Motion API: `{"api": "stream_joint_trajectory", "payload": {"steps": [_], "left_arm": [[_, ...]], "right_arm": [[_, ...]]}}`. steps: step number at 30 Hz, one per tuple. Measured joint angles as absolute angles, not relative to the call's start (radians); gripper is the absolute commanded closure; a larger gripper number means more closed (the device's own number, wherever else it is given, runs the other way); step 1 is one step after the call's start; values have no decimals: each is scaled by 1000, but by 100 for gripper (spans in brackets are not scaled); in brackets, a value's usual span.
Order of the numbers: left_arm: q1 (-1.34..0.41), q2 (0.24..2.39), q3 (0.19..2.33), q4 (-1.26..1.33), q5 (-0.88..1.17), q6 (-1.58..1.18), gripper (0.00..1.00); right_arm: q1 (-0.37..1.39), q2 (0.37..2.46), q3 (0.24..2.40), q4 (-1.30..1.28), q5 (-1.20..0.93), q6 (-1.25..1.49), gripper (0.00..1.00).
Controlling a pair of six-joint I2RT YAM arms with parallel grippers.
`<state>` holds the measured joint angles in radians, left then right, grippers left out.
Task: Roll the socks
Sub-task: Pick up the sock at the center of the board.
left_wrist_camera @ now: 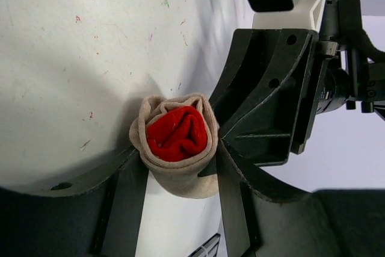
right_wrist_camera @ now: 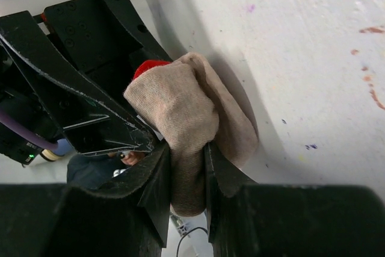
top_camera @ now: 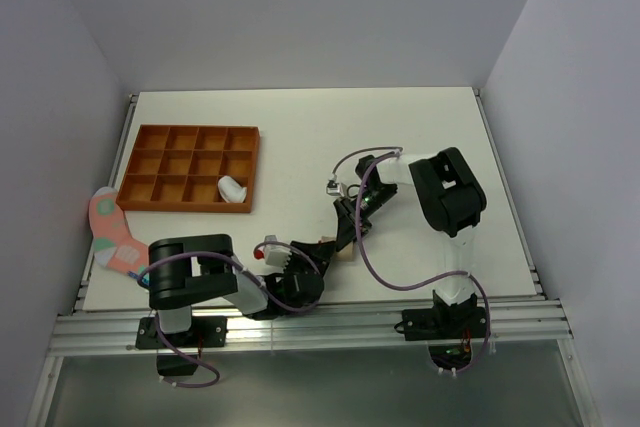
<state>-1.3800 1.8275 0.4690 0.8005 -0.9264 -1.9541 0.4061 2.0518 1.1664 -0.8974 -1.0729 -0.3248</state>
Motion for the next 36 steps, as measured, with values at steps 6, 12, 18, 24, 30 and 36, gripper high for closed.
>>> {"api": "stream_joint_trajectory", "payload": {"steps": [6,12,18,24,30,36], "left_arm": [[-1370,1811,459,809,-935,-1956,50],[-1355,1809,459,821,-942,-1954,56],[-1345,1817,458,833,-939,-1956,71],[-1344,1817,458,835,-933,-1953,95],[-1340,1803,462,816,-920,-1948,100],[-1317,1753,484,745,-900,-1900,100]], "right_arm": [[420,2048,1179,-903,-1088,-363,86],[423,2046,1198,-910,-1086,-407,86],[438,2043,1218,-968,-1102,-469,86],[439,2043,1224,-988,-1095,-503,78],[447,2030,1236,-1015,-1072,-519,49],[440,1942,1238,-1034,-1025,-486,30]]}}
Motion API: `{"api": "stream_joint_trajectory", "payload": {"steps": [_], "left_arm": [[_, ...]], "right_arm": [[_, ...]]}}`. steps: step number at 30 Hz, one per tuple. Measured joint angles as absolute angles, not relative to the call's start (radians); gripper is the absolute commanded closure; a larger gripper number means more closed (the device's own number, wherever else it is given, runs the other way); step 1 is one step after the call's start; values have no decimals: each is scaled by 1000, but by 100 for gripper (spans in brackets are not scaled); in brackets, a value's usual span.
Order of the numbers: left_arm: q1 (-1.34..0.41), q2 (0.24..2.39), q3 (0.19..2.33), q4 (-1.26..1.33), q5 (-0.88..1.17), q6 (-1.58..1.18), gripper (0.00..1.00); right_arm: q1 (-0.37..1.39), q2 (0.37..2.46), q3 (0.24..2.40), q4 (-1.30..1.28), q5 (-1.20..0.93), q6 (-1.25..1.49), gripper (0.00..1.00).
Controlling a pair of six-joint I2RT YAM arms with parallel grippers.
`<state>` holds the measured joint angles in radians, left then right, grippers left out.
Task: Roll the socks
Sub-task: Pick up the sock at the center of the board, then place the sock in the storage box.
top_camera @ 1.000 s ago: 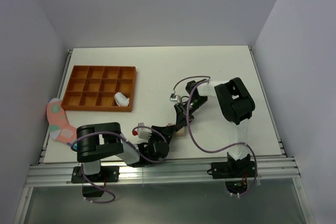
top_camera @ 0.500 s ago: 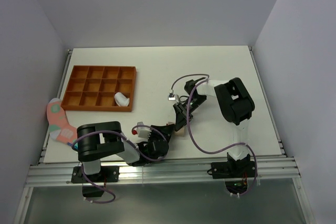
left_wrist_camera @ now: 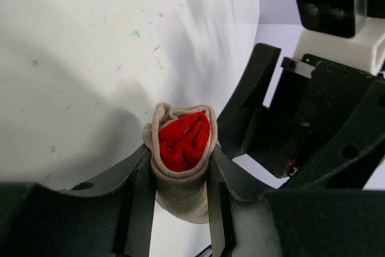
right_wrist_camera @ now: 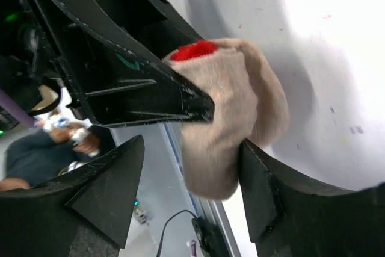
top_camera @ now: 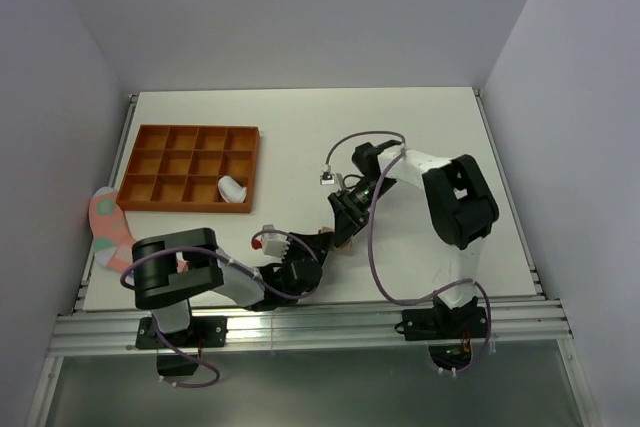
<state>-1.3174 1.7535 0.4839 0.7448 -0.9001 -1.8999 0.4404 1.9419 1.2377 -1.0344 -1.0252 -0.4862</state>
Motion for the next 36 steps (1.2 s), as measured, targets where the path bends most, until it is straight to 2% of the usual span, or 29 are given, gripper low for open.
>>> {"api": "stream_joint_trajectory", "payload": {"steps": [10,16,18,23,27,31,36], "left_arm": [[-1291,1566,488,619,-895,-1772,100],[-1274,1323,485,442,-887,-1684,100],[-1217,1199,483,387,-830,-1604,100],[-891,914,546,169,-647,-1341,100],[-606,838,643,35,-475,-1156,100],[-326,883,727,-45,-211,-986,100],[-84,1128,893,-139,107,-787,100]], "right_arm": [[387,1652,1170,-910,-770,-345,28],[324,1603,1158,-894,-669,-337,27],[274,1594,1180,-908,-659,-351,27],[156,1550,1244,-911,-632,-403,26],[125,1472,1245,-899,-585,-426,25],[125,1375,1236,-855,-538,-437,23],[125,1323,1236,-831,-525,-444,23]]}}
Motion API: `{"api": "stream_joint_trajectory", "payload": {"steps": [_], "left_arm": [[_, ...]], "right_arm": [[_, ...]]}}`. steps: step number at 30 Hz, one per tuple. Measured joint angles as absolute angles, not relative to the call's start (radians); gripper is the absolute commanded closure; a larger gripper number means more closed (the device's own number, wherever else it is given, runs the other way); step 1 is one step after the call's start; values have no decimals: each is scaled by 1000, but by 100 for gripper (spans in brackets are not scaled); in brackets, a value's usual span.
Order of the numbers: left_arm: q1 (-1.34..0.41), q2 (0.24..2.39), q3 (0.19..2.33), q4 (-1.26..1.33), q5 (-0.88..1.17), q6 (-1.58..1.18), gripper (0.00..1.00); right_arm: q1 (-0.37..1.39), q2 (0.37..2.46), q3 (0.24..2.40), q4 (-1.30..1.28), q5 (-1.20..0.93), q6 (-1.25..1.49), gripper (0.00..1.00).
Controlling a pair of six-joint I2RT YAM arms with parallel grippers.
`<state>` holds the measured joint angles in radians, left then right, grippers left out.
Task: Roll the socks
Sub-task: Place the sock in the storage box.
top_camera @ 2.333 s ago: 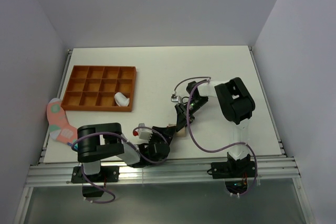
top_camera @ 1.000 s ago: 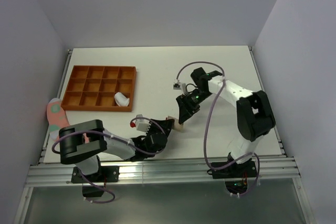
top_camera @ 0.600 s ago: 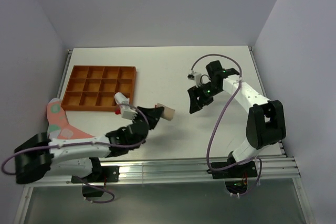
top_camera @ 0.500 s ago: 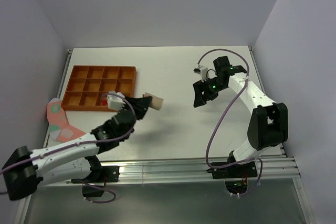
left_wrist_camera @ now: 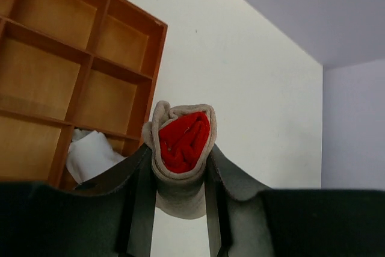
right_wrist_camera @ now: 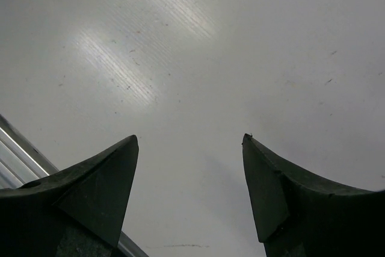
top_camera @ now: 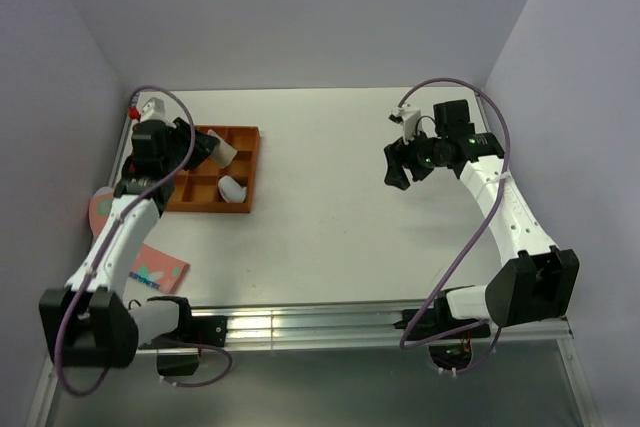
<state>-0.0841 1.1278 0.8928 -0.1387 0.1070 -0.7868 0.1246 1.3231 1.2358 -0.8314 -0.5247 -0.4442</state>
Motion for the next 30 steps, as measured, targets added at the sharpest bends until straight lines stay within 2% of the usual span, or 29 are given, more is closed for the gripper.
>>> {"api": "stream_joint_trajectory", "payload": {"steps": [4,11,30], "left_arm": [[48,1300,974,-179,354,-680,100],[179,1437,980,-255,526,-589,100],[274,1700,1035,-340,608,-421,100]], "right_arm": [[123,1325,1216,-823,-516,-453,23],[120,1327,1201,-823,-515,-479,24],[120,1238,1124,-823,-536,-555,24]]}}
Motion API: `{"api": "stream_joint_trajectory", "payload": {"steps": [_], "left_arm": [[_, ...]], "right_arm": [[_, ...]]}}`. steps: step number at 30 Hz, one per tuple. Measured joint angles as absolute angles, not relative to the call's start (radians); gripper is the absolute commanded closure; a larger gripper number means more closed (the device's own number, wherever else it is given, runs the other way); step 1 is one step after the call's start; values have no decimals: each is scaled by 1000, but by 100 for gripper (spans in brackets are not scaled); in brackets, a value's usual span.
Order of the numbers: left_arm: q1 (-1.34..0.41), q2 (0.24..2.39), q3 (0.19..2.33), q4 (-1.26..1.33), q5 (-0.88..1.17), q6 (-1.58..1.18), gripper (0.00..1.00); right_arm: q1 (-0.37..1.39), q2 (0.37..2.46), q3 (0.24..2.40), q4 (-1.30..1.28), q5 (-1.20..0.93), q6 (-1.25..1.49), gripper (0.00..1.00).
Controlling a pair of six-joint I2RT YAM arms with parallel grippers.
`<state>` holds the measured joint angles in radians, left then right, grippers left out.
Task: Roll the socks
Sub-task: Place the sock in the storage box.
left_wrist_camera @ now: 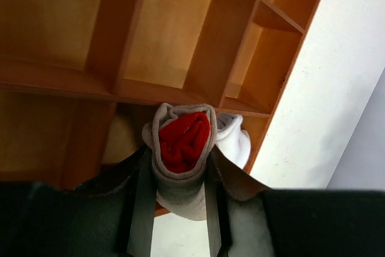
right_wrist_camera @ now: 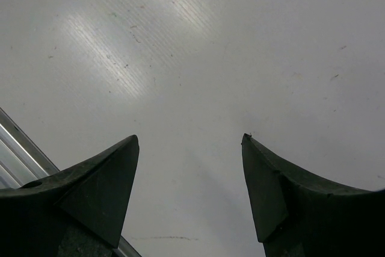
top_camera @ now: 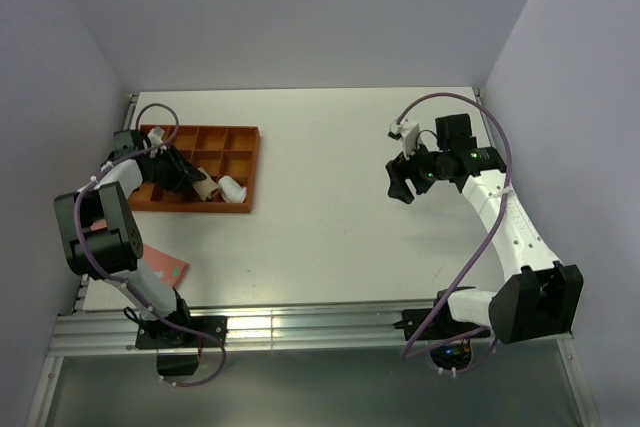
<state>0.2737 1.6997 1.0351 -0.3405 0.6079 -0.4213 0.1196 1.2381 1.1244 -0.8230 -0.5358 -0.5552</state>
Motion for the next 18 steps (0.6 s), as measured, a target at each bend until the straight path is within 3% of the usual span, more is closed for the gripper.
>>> {"api": "stream_joint_trajectory", "payload": {"steps": [18], "left_arm": [[284,1792,1133,-463,530,-397,100]], "right_arm": [[120,1238,1120,-823,-542,-567,24]]}}
